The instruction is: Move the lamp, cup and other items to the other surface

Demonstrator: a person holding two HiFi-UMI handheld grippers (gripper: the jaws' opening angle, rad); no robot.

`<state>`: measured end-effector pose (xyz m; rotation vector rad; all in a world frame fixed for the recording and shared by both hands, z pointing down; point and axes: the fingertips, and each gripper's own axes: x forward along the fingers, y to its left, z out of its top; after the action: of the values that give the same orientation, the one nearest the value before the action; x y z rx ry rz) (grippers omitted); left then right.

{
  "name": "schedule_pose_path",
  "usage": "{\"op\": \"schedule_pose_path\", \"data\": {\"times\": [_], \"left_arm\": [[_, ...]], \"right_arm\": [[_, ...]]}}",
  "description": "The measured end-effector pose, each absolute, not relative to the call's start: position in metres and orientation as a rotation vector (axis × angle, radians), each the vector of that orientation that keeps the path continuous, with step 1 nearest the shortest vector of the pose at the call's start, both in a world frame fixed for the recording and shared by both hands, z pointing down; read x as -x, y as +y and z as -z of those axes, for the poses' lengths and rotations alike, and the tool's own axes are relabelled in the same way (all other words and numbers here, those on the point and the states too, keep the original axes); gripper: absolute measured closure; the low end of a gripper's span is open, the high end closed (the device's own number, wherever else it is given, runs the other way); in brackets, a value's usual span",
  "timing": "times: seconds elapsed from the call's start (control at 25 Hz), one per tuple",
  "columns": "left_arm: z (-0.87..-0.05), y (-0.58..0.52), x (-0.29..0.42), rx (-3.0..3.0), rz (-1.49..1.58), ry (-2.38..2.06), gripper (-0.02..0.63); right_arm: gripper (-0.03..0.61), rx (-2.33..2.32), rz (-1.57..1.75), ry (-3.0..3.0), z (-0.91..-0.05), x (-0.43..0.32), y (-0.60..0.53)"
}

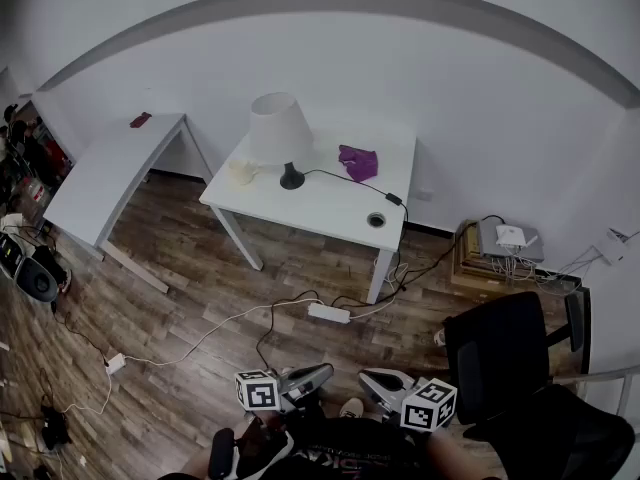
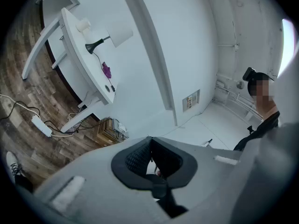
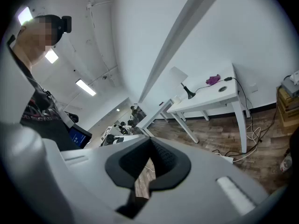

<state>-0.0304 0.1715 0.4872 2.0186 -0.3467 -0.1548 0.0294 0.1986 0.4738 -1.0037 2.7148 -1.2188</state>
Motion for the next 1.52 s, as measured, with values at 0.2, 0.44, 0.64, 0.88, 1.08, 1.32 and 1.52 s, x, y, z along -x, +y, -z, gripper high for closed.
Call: {"op": "schedule_pose_path", "data": {"times": [0.2,0.44,0.64,0.88,1.08,1.32,1.52], "left_arm": [[-0.486,0.168,0.027,-2.012,0.148,-0.346,0.618],[-0.486,0.165,0.019,-2.003,0.134,-0.337,0.618],[-0.489,0.163,0.012,-2.001,0.136,-0.322,0.618],[-0.489,0.163,0.004,-1.99,0.123,-0.319,0.618],[-0.486,0.162,0.0,-1.989,0.105,-0.316,0.618],[-0.489,0.162,-0.001,-1.984,0.115,-0.309,0.618],[-0.484,0.165,-0.001,-1.997,0.104,-0.302,0.618]], "right_arm": [[0.575,1.004,1.214,2.713,-0.472,-0.032,0.195],[0.575,1.019,1.217,2.7,-0.475,-0.039,0.193],[0.574,1.033,1.218,2.689,-0.476,-0.046,0.193],[0.574,1.045,1.222,2.675,-0.478,-0.054,0.193],[0.574,1.014,1.22,2.657,-0.475,-0.057,0.192],[0.574,1.001,1.232,2.648,-0.477,-0.058,0.189],[0.574,0.981,1.257,2.633,-0.478,-0.057,0.189]]}}
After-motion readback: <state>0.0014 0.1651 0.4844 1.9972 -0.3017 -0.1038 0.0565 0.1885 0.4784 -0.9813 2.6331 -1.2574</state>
